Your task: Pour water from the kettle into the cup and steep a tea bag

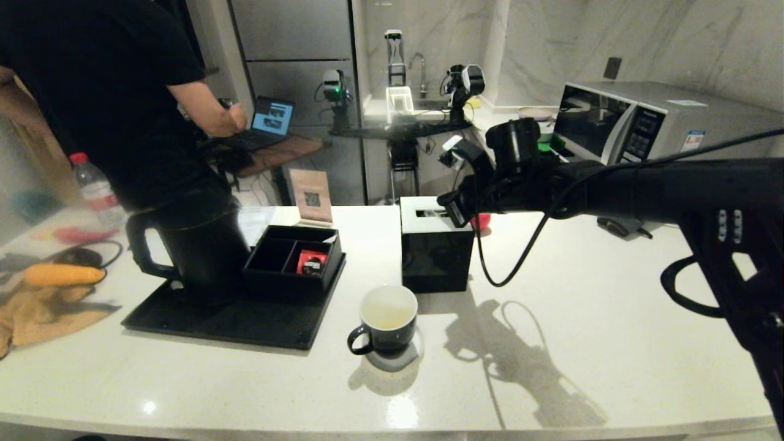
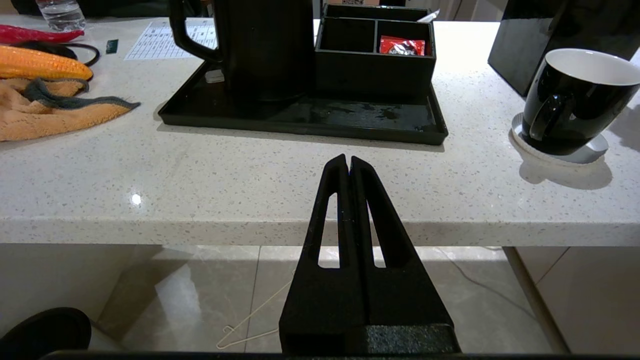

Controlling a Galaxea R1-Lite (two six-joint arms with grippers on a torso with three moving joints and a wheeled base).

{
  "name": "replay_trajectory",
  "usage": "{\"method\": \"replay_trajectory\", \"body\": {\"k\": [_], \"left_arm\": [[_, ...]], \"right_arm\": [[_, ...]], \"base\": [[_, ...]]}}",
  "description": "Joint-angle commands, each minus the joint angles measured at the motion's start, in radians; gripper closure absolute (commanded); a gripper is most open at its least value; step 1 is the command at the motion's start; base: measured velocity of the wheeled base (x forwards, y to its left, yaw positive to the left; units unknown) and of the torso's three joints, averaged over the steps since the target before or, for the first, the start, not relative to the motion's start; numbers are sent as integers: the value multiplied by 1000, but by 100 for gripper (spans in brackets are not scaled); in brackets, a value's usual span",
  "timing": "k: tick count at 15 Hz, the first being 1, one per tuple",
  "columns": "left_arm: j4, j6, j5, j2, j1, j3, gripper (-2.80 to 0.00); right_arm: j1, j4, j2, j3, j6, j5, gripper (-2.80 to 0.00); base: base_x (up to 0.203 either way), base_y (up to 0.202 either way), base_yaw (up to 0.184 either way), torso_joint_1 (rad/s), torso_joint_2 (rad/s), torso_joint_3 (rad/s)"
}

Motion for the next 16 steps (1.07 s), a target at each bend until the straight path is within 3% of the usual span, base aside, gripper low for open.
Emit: {"method": "replay_trajectory", "body": {"k": [1, 16], "left_arm": [[0, -1, 0, 0, 0, 0, 0], [0, -2, 0, 0, 0, 0, 0]], "right_arm": [[6, 0, 8, 0, -3, 2, 0], [6, 0, 24, 0, -6, 1, 0]], "base": [[0, 0, 0, 0, 0, 0], [0, 0, 0, 0, 0, 0]]}}
